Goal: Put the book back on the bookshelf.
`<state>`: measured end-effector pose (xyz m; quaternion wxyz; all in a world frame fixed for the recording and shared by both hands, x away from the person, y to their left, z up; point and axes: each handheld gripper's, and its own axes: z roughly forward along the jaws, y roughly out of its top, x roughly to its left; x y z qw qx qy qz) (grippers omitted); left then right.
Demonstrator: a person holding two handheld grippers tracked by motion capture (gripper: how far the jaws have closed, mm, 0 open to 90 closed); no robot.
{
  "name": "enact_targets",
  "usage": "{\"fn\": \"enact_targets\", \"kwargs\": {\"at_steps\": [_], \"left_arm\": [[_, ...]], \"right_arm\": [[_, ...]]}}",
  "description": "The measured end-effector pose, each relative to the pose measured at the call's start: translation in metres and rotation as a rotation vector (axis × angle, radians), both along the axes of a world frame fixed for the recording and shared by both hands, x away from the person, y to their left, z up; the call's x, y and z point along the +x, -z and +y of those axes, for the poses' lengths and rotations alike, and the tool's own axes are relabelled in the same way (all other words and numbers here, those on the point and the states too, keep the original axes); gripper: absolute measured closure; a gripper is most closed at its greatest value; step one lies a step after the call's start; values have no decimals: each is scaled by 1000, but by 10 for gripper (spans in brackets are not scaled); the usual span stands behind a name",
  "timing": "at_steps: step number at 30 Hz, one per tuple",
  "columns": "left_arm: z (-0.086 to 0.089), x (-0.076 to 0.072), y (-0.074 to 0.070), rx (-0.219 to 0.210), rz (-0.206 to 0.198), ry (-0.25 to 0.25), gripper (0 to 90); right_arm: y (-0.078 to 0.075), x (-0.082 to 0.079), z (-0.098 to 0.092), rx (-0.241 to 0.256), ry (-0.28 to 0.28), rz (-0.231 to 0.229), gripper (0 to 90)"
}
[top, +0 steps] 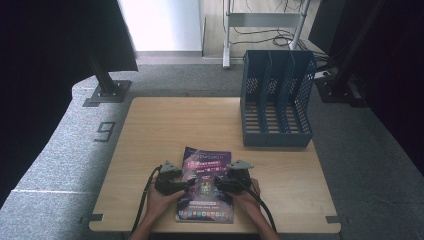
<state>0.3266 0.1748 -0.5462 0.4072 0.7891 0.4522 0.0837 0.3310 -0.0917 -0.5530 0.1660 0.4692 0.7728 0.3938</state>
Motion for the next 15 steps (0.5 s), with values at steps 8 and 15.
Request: {"fn": "enact_targets", "kwargs": {"at_steps": [8, 15], "left_arm": [[5, 1, -3, -61, 8, -9, 285], [3, -4, -10, -73, -33, 7, 298]], "right_arm": [[0, 0, 0, 0, 1, -1, 211], [0, 0, 0, 0, 0, 0, 211]]}}
